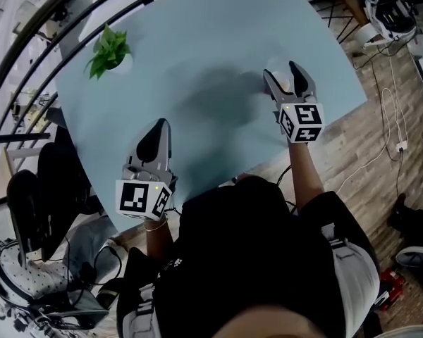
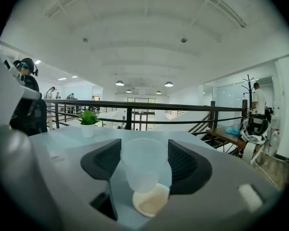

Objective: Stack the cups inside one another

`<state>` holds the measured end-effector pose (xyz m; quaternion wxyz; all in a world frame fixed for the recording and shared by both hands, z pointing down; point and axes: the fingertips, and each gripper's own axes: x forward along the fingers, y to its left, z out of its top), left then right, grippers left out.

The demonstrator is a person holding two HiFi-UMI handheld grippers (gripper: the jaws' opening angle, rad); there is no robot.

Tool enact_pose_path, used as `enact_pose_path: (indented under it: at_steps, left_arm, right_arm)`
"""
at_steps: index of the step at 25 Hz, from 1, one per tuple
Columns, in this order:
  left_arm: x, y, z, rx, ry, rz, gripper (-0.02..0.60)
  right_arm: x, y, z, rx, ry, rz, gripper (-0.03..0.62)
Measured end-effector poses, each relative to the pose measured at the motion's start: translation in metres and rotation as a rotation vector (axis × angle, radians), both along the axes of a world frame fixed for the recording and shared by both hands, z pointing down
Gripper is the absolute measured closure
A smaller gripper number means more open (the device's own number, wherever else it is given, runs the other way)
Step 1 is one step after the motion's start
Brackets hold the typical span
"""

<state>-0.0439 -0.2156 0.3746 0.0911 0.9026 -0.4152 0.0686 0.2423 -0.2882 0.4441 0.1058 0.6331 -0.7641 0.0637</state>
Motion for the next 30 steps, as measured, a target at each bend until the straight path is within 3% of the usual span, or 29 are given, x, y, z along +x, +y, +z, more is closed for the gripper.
enact_pose_path:
  at_steps: [10, 30]
  left_arm:
    - [0.009, 0.004, 0.001, -0.008, -0.033, 0.015, 0.597]
    - [0.018, 0.013, 0.005, -0.028, -0.092, -0.017, 0.597]
  right_arm:
    - [0.023, 0.011, 0.024, -0.046, 0.009, 0.042, 0.286]
    - [0.031, 0.009, 0.081, -0.158, 0.037, 0.008, 0.284]
